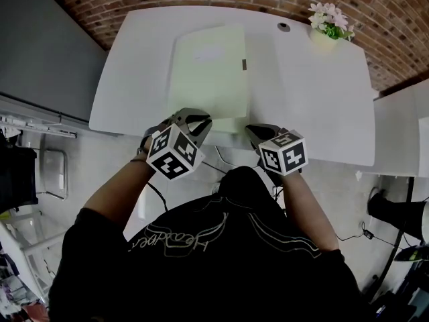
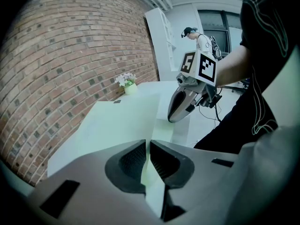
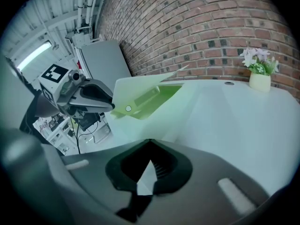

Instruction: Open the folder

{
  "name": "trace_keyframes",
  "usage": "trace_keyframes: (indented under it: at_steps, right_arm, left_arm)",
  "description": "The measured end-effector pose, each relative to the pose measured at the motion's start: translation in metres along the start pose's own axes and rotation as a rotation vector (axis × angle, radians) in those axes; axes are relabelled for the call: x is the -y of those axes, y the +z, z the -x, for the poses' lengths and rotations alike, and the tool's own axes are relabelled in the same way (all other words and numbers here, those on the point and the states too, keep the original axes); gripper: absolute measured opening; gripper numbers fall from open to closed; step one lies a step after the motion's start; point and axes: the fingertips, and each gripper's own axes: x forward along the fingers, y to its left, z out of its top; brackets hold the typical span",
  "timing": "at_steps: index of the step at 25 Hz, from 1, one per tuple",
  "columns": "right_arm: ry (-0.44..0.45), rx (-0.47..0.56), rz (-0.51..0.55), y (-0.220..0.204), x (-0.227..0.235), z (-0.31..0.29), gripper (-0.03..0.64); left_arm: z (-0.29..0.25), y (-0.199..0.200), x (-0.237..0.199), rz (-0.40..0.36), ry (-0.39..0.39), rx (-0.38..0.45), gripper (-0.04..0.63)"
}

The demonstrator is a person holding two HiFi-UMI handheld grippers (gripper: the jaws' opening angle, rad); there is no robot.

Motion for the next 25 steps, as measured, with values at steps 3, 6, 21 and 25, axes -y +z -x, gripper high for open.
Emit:
trace_keyframes:
  at_steps: [3, 6, 21, 25]
  right_arm:
    - [-0.005, -0.004, 0.013, 0.0, -0.001, 0.0, 0.005]
    - [-0.005, -0.004, 0.004, 0.0, 0.0, 0.0, 0.005]
    - [-0.026, -0.011, 0.038, -0.001, 0.001, -0.002, 0.005]
    - [-0.037, -0.028, 0.036, -0.003, 0.004, -0.002, 0.005]
  left_arm:
    - [0.007, 0.001, -0.002, 0.014, -0.005, 0.008, 0.031]
    - [0.01, -0.001, -0.002, 0.003, 0.009, 0.005, 0.031]
    - [0.028, -0.003, -0.011, 0.045, 0.084, 0.031, 0.031]
    - [0.034, -0.005, -0.015, 0.068, 0.109, 0.04, 0.032]
